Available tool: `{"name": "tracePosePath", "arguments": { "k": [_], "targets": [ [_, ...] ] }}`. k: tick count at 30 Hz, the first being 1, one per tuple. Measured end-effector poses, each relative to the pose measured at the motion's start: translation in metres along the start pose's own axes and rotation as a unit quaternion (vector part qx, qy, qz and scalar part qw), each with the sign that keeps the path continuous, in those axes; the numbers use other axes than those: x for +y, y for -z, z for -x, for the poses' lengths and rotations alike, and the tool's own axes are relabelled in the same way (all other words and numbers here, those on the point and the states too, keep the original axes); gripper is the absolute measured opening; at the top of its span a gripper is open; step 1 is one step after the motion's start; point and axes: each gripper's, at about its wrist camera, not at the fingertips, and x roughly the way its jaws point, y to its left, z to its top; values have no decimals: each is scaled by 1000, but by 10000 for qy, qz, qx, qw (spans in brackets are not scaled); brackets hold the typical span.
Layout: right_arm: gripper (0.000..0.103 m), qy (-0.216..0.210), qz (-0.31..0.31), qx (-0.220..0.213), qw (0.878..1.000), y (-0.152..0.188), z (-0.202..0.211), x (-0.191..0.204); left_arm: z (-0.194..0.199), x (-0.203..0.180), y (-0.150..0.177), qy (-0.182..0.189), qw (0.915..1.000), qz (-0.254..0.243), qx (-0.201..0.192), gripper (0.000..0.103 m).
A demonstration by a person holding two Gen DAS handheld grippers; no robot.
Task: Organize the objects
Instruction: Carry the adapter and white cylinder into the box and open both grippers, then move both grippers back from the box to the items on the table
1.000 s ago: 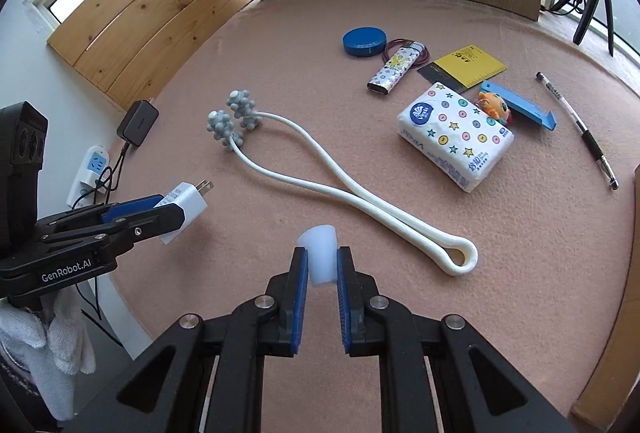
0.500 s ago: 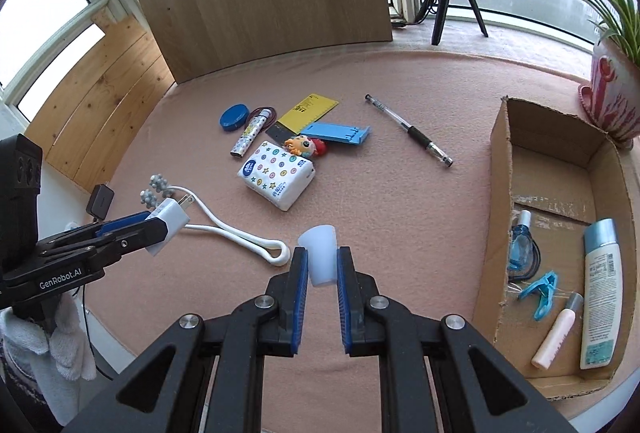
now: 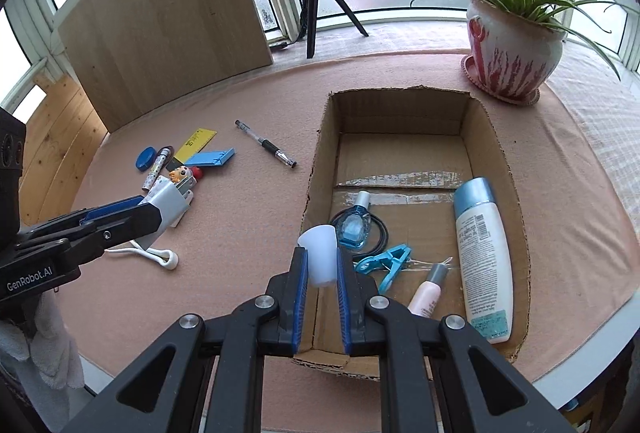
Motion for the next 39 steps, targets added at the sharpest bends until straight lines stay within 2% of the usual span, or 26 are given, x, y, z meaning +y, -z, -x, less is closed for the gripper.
{"name": "tracePosePath", "arguments": {
  "k": [8, 18, 20, 21, 22, 23, 24, 33, 39],
  "targets": [
    [13, 227, -255, 71, 9994, 8, 1, -38, -46, -49, -12, 173, 9990, -344, 238, 38],
    [13, 276, -428, 128, 9986, 11, -6, -61, -68, -64, -18, 181, 9985, -362, 378, 38],
    [14, 272, -393, 163, 9987, 11, -8, -60, -68, -62, -19, 189, 9984, -307, 430, 44],
    [20, 306, -349, 190, 9987, 11, -9, -58, -67, -61, -19, 161, 9985, -288, 429, 51],
    [24, 359, -292, 225, 9987, 11, -11, -56, -65, -59, -19, 143, 9987, -283, 387, 51],
    [42, 374, -239, 299, 9986, 11, -14, -55, -62, -58, -20, 101, 9990, -273, 350, 51],
    [53, 397, -243, 301, 9985, 12, -15, -53, -59, -56, -20, 72, 9991, -273, 325, 51],
    [54, 447, -161, 257, 9985, 12, -17, -39, -36, -23, -19, -136, 9998, -55, 166, 50],
    [53, 288, -191, 172, 9993, 4, -15, -26, -24, 32, -9, -488, 9980, 327, 235, 50]
  ]
}}
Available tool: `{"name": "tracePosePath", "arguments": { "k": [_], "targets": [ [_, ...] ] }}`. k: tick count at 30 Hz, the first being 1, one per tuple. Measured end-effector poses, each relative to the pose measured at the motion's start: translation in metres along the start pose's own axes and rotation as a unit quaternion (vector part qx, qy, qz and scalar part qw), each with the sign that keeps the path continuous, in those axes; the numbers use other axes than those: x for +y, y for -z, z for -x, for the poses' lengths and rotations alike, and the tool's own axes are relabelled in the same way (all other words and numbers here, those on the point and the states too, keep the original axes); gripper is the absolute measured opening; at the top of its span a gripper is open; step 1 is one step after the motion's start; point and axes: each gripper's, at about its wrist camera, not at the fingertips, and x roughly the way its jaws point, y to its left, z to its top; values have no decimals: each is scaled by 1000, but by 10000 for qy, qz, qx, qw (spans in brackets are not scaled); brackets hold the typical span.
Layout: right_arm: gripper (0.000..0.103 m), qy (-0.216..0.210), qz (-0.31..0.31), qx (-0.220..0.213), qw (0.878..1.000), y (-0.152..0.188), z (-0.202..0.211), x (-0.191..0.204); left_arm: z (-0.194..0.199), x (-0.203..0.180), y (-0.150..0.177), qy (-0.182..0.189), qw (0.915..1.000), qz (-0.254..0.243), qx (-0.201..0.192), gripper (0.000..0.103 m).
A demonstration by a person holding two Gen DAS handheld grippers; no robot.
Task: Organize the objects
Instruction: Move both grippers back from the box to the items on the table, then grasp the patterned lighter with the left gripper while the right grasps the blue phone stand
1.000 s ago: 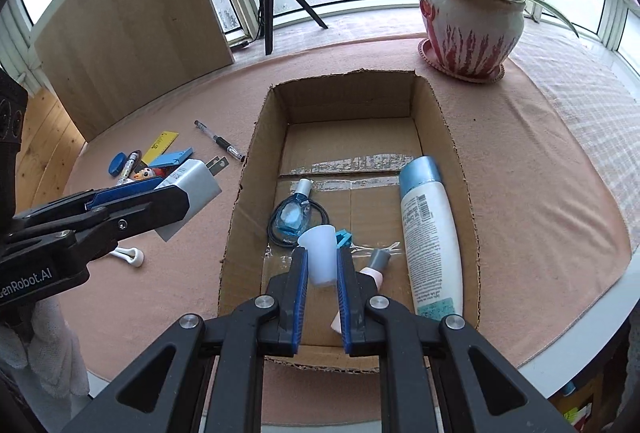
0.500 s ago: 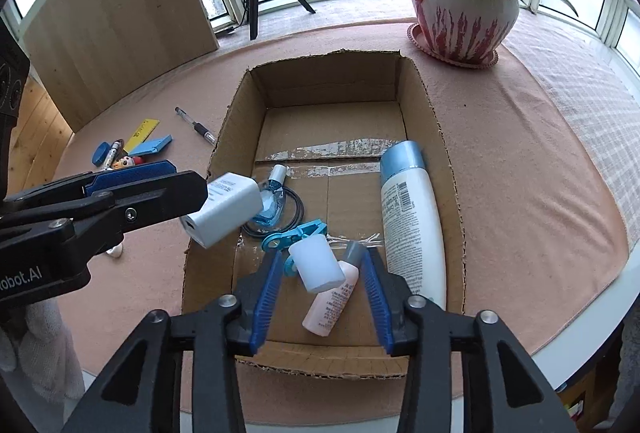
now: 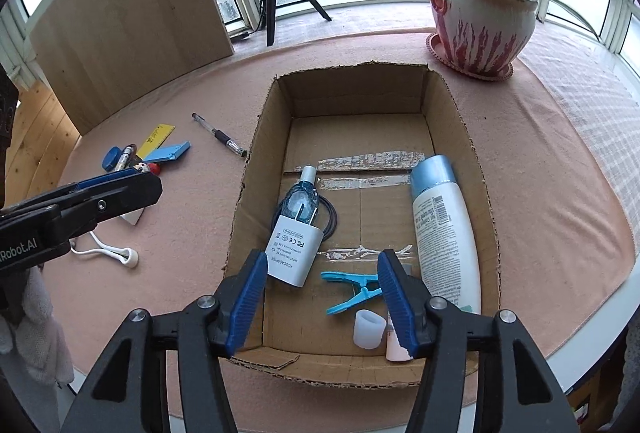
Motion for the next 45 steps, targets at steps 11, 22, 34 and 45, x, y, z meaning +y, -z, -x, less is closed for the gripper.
{"name": "tracePosePath", "arguments": {
  "k": [11, 22, 34, 45],
  "targets": [
    [53, -355, 380, -2, 9986, -26, -15, 52, 25, 125, 6, -529, 9934, 1010, -84, 49],
    [53, -493, 862, 138, 9950, -72, -56, 113, 27, 222, -5, -1148, 9828, 1445, -6, 49],
    [53, -668, 1111, 520, 9902, -109, -117, 162, -10, 254, -31, -1271, 9829, 1290, 336, 49],
    [53, -736, 1547, 943, 9807, -134, -176, 206, -44, 241, -40, -1408, 9839, 943, 571, 45]
  ]
}}
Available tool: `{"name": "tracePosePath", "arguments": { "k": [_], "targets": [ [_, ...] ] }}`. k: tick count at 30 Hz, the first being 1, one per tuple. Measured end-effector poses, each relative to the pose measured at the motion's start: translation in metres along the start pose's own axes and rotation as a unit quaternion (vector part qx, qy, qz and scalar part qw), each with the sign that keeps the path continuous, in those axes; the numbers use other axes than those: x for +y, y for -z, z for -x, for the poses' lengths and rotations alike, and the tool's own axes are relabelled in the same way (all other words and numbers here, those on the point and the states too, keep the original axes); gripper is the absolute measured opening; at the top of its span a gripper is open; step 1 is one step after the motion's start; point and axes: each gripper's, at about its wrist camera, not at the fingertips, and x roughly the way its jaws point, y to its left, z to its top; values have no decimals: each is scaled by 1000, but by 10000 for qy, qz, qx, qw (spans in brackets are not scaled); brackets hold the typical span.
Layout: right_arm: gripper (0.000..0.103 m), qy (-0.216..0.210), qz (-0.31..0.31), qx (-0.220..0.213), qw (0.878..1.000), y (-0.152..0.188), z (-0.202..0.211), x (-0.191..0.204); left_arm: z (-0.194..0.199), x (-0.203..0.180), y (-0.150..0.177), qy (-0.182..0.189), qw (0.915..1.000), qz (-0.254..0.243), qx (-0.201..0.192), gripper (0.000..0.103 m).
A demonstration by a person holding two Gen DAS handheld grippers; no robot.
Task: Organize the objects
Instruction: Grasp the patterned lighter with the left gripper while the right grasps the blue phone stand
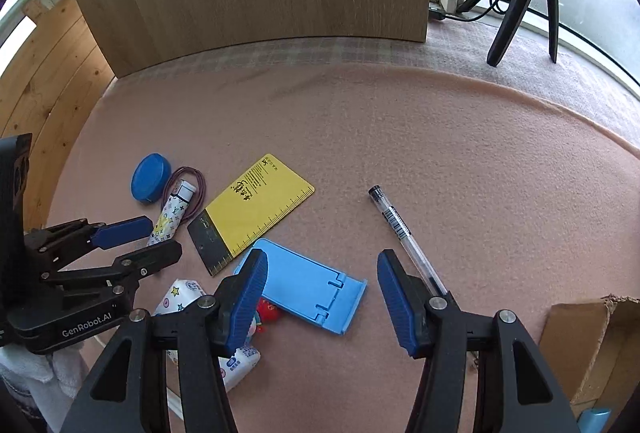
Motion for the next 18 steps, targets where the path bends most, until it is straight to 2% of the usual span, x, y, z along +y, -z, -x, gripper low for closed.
{"name": "tracePosePath", "arguments": {
  "k": [2, 4, 5, 7, 18],
  "targets": [
    [53, -61, -23, 99, 9999, -5, -10, 1, 0, 0, 0, -70, 10000, -47, -22, 41],
    [53, -165, -17, 216, 9996, -8, -18, 2, -2, -1, 1, -186, 9997, -114, -56, 28],
    [53, -207, -2, 288, 9994, -10, -21, 2, -2, -1, 2, -228, 9996, -127, -80, 26],
    [53, -238, 42, 483, 9985, -10, -28, 2, -2, 2, 3, -141, 9998, -60, -102, 25],
    [53, -587, 154, 685, 9958, 2, -18, -5, 5, 7, 22, -115, 9998, 50, -158, 25]
  ]
}}
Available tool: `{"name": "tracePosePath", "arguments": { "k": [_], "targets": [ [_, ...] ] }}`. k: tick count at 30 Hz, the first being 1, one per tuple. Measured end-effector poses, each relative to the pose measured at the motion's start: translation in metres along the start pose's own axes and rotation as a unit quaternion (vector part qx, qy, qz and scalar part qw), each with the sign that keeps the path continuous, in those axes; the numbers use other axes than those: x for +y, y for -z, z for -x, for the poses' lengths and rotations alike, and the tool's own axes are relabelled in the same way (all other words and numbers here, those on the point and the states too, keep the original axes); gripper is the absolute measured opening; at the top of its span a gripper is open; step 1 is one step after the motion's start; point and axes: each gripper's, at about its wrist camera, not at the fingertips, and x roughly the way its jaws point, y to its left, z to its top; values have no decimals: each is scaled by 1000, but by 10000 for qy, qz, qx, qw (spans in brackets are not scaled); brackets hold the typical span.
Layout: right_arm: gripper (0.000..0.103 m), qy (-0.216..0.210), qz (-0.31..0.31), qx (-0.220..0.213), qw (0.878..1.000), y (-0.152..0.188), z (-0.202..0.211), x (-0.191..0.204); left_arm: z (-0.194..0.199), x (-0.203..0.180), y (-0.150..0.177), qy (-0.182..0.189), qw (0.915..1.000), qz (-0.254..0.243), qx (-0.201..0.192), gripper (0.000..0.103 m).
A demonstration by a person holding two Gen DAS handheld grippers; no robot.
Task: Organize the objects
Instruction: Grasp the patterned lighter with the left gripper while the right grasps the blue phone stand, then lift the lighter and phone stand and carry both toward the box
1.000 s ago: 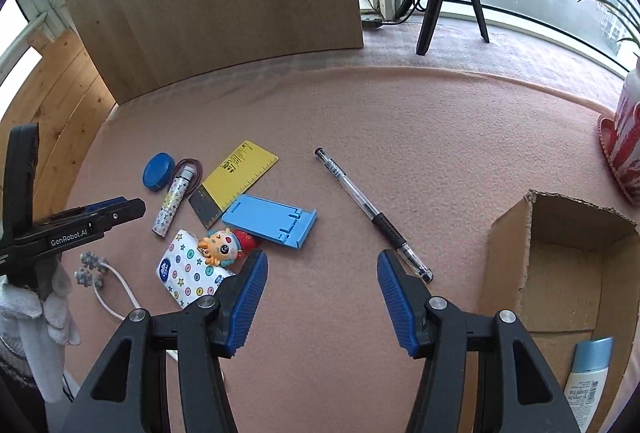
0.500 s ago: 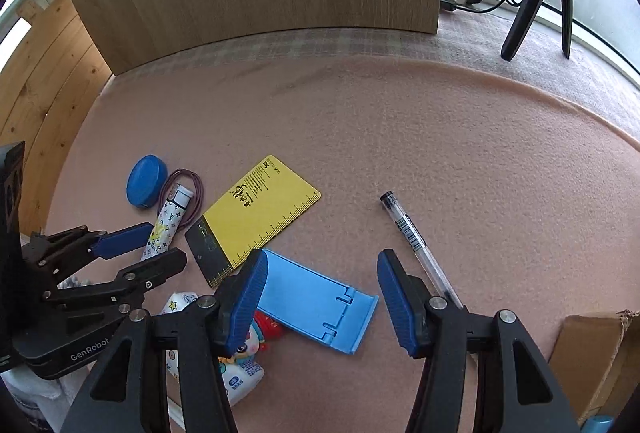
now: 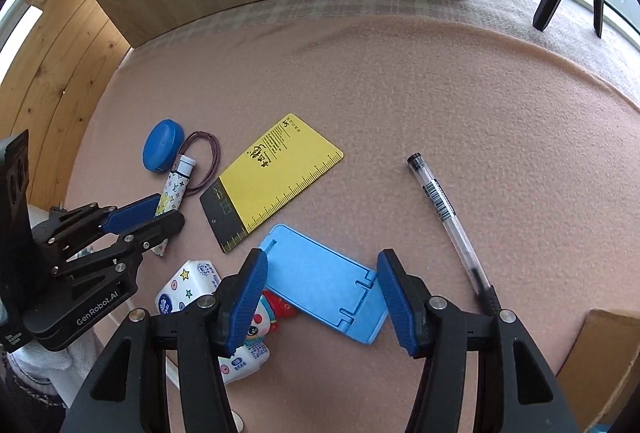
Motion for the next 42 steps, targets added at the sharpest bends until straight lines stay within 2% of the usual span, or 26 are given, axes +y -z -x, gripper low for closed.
{"name": "tracePosePath", "arguments": {
  "k": [4, 13, 17, 29, 35, 42],
  "targets": [
    [53, -11, 130, 44, 9999, 1, 3, 4, 4, 0, 10, -8, 10000, -37, 4, 25],
    [55, 623, 406, 123, 9972, -9, -10, 26, 9, 0, 24, 19, 10000, -20, 23, 25],
    [55, 645, 240, 228, 9974, -7, -8, 19, 10, -1, 27, 35, 10000, -4, 5, 25],
    [55, 315, -735, 353, 9962, 38, 23, -42, 19, 1, 49, 181, 9998, 44, -4, 25],
    [55, -145, -1390, 222, 9899, 74, 40, -69, 26, 1, 64, 248, 9997, 72, -15, 25],
    [55, -468, -1611, 168, 9857, 105, 55, -79, 32, -6, 81, 246, 9997, -30, -3, 25]
  ]
}}
